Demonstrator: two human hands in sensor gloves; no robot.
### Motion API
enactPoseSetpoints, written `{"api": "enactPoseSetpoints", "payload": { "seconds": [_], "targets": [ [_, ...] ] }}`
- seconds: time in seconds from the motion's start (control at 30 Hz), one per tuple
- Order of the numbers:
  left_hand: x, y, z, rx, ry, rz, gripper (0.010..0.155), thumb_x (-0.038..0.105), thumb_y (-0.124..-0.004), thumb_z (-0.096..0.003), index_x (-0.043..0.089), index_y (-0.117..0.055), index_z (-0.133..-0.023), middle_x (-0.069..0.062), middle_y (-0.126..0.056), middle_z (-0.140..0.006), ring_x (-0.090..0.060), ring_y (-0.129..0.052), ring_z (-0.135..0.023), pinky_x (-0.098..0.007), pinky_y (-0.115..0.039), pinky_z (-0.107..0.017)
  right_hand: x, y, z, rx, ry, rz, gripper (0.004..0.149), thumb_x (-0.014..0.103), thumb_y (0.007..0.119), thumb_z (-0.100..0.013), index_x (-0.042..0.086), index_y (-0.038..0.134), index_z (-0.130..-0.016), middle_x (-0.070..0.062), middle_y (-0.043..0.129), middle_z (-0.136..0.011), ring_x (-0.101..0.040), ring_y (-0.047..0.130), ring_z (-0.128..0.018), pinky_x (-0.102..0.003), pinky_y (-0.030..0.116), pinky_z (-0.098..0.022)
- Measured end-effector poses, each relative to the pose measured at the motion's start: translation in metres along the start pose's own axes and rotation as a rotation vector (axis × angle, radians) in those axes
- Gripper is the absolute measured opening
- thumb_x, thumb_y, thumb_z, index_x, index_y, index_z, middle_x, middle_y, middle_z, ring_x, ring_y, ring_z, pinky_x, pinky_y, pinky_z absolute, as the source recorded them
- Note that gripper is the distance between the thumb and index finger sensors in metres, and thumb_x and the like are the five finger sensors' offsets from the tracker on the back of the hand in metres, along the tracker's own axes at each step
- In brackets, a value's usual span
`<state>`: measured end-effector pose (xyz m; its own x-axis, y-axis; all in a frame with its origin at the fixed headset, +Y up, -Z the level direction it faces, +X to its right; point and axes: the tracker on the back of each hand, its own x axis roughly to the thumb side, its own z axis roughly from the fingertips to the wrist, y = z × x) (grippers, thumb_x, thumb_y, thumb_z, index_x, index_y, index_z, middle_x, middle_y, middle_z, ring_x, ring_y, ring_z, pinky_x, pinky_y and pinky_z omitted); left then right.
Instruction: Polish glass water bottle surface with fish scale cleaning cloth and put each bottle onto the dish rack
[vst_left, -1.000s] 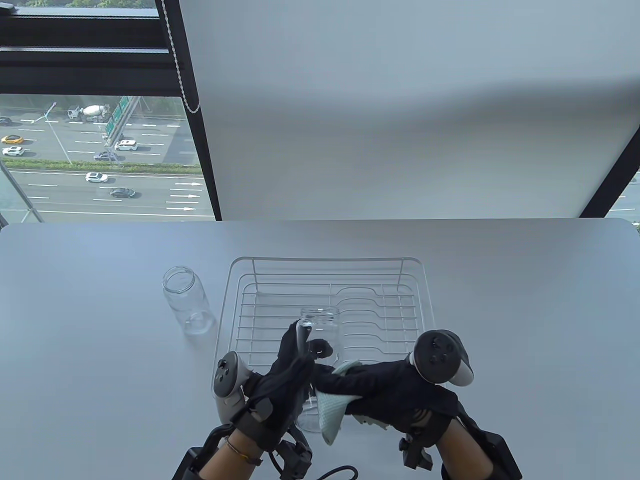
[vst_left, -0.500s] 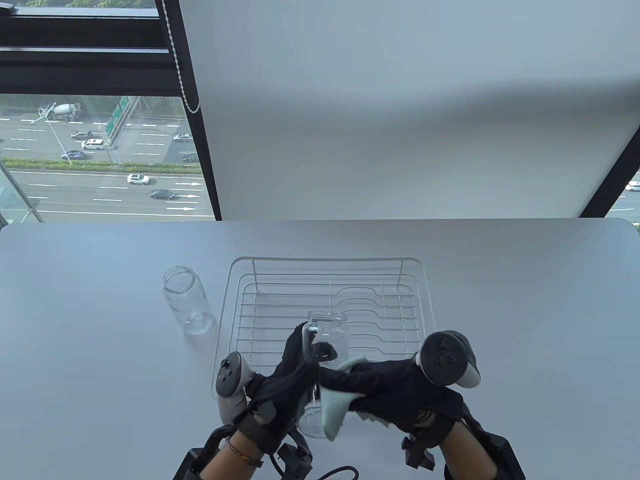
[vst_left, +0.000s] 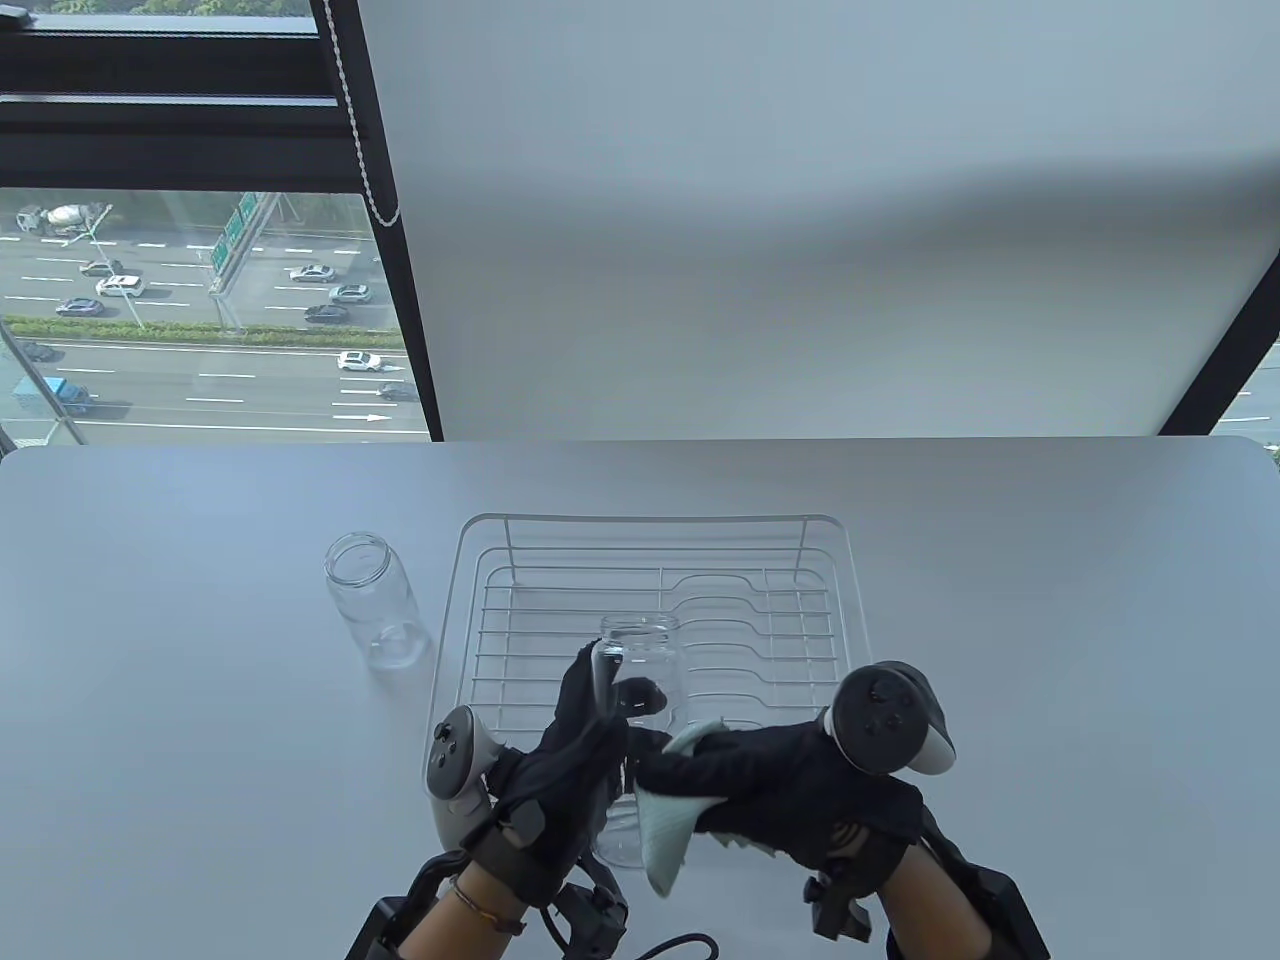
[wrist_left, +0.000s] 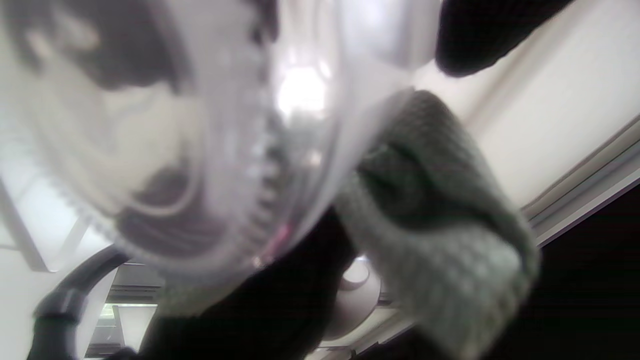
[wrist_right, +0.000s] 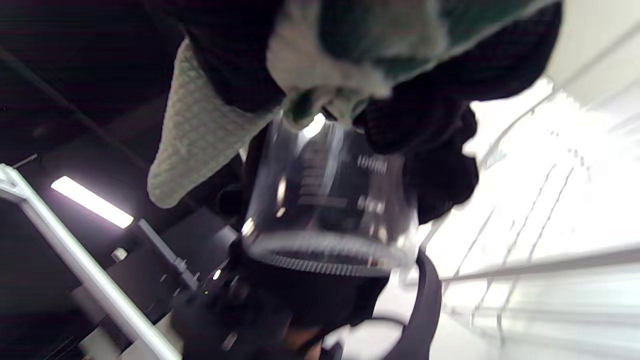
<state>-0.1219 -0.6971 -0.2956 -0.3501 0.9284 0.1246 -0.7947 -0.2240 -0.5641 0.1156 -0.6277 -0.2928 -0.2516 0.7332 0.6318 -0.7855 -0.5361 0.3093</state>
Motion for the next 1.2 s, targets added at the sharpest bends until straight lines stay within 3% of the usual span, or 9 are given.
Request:
{"api": "enactPoseSetpoints", "payload": {
  "seconds": [0.07, 0.1, 0.3, 0.4, 0.57, 0.8, 0.9, 1.07, 1.2],
  "targets": [
    [-0.003, -0.005, 0.0, -0.047, 0.038, 0.002, 0.094, 0.063, -0.068, -0.0563, 0.017, -0.006, -0.11, -0.025, -0.035, -0.11, -0.053, -0.077, -0.085, -0.065, -0.073, -0.059, 0.001, -0.001, 0.004, -0.188, 0.023, 0.1, 0.048, 0.045, 0.081, -0.052, 0.049, 0.067, -0.098, -0.01, 0.089, -0.07, -0.021, 0.098, -0.047, -0.036, 0.087, -0.034],
    [-0.005, -0.006, 0.001, -0.033, 0.017, 0.018, 0.094, 0.063, -0.067, -0.057, 0.017, -0.004, -0.11, -0.025, -0.033, -0.11, -0.053, -0.076, -0.085, -0.065, -0.073, -0.059, 0.003, 0.001, 0.003, -0.132, 0.012, 0.108, 0.049, 0.046, 0.081, -0.052, 0.049, 0.065, -0.098, -0.01, 0.087, -0.07, -0.02, 0.098, -0.046, -0.035, 0.087, -0.034],
    [0.002, 0.004, 0.002, 0.079, -0.047, 0.045, 0.093, 0.063, -0.068, -0.0559, 0.019, -0.006, -0.11, -0.024, -0.035, -0.11, -0.053, -0.077, -0.084, -0.066, -0.073, -0.059, -0.003, 0.023, -0.007, 0.573, 0.054, -0.18, 0.046, 0.04, 0.087, -0.051, 0.046, 0.072, -0.094, -0.016, 0.088, -0.066, -0.025, 0.099, -0.043, -0.04, 0.087, -0.031],
    [0.001, 0.002, 0.002, 0.069, -0.04, 0.014, 0.093, 0.063, -0.069, -0.0556, 0.021, -0.007, -0.111, -0.024, -0.036, -0.11, -0.053, -0.078, -0.084, -0.065, -0.074, -0.058, -0.003, 0.017, -0.008, 0.494, 0.03, -0.151, 0.045, 0.04, 0.087, -0.051, 0.046, 0.074, -0.094, -0.016, 0.09, -0.064, -0.026, 0.099, -0.042, -0.04, 0.087, -0.031],
    [-0.003, -0.008, -0.001, -0.053, 0.006, 0.012, 0.095, 0.062, -0.07, -0.056, 0.02, -0.005, -0.11, -0.024, -0.034, -0.11, -0.053, -0.076, -0.085, -0.066, -0.073, -0.059, 0.002, -0.003, 0.006, -0.225, 0.028, 0.074, 0.048, 0.045, 0.081, -0.052, 0.049, 0.066, -0.098, -0.01, 0.089, -0.07, -0.021, 0.099, -0.047, -0.036, 0.088, -0.035],
    [0.002, 0.003, 0.002, 0.078, -0.048, 0.024, 0.093, 0.061, -0.069, -0.0558, 0.02, -0.006, -0.11, -0.024, -0.033, -0.11, -0.054, -0.075, -0.085, -0.067, -0.072, -0.059, 0.003, 0.018, -0.007, 0.539, 0.062, -0.1, 0.046, 0.04, 0.087, -0.051, 0.046, 0.072, -0.094, -0.015, 0.088, -0.066, -0.025, 0.099, -0.043, -0.039, 0.087, -0.031],
    [0.002, 0.001, 0.003, 0.049, -0.026, -0.011, 0.093, 0.062, -0.07, -0.0558, 0.021, -0.007, -0.111, -0.024, -0.035, -0.11, -0.053, -0.077, -0.084, -0.065, -0.073, -0.059, 0.001, 0.018, -0.007, 0.509, 0.036, -0.122, 0.045, 0.04, 0.087, -0.051, 0.045, 0.075, -0.094, -0.016, 0.091, -0.063, -0.026, 0.1, -0.041, -0.04, 0.087, -0.03],
    [-0.004, -0.005, 0.001, -0.002, 0.013, -0.007, 0.095, 0.062, -0.072, -0.0553, 0.02, -0.007, -0.111, -0.025, -0.035, -0.11, -0.053, -0.077, -0.084, -0.066, -0.073, -0.058, 0.006, -0.001, 0.004, -0.164, 0.017, 0.152, 0.049, 0.044, 0.081, -0.053, 0.049, 0.066, -0.099, -0.012, 0.087, -0.074, -0.025, 0.098, -0.052, -0.04, 0.086, -0.038],
    [-0.006, -0.001, 0.002, 0.075, -0.01, 0.019, 0.094, 0.06, -0.07, -0.0554, 0.019, -0.005, -0.11, -0.025, -0.033, -0.11, -0.054, -0.075, -0.084, -0.067, -0.072, -0.058, 0.004, 0.008, -0.004, 0.252, 0.009, 0.022, 0.049, 0.043, 0.084, -0.051, 0.047, 0.069, -0.097, -0.014, 0.088, -0.065, -0.023, 0.099, -0.042, -0.037, 0.087, -0.03]
  ]
}}
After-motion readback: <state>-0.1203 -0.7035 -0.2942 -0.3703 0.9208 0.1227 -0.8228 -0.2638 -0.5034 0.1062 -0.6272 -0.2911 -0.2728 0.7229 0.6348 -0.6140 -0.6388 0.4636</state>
